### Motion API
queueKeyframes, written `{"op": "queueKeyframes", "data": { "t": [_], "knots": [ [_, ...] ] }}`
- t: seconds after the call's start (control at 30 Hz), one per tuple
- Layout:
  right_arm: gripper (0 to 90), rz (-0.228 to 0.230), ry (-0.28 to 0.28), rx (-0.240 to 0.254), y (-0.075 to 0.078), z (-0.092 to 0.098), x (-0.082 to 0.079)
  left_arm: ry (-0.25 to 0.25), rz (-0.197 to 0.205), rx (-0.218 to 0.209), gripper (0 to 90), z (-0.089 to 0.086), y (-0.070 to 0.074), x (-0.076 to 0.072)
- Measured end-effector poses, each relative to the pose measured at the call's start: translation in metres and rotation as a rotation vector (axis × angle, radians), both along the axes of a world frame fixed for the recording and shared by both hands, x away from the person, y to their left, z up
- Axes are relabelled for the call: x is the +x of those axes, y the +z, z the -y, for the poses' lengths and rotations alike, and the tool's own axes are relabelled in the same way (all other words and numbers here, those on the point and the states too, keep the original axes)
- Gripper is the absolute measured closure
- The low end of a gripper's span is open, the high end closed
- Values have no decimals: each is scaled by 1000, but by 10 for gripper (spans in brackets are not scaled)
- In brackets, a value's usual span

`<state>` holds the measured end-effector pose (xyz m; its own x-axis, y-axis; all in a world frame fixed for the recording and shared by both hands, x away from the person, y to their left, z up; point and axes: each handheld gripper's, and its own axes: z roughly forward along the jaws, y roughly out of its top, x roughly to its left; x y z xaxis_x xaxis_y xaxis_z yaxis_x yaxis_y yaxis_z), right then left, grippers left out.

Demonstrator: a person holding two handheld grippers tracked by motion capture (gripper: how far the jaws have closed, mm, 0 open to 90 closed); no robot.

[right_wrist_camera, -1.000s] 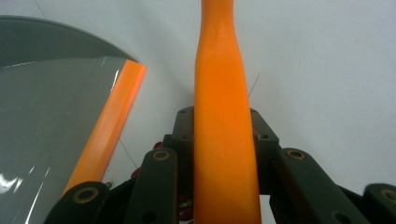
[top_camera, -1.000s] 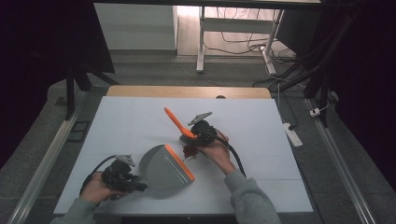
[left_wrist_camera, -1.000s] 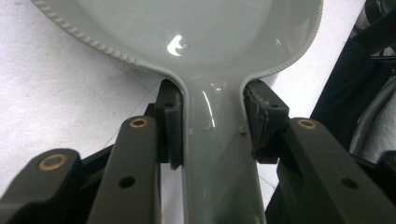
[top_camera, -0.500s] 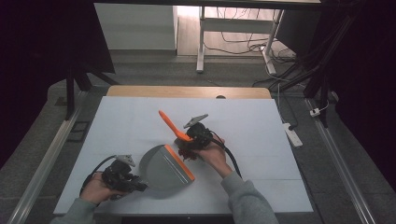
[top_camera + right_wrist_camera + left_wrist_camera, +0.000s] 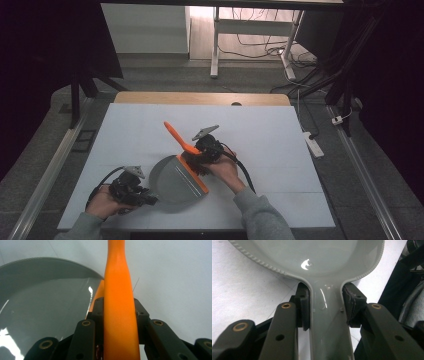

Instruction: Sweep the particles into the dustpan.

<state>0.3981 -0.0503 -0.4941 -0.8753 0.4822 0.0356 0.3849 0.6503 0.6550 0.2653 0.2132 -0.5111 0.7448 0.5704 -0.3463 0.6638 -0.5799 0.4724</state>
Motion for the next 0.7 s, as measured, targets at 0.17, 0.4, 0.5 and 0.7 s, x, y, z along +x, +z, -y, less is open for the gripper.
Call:
{"op": "queueKeyframes", "data": {
  "t": [0.17, 0.4, 0.5, 0.7],
  "knots": [
    [709, -6, 11, 13, 0, -4, -4, 0, 0, 0, 614, 0, 0, 0],
    [709, -8, 57, 51, 2, -16, -16, 4, -1, -2, 614, 0, 0, 0],
    [709, -9, 66, 53, 3, -19, -19, 4, -1, -2, 614, 0, 0, 0],
    [708, -11, 108, 59, 5, -27, -27, 3, -1, -4, 614, 0, -1, 0]
  ]
}}
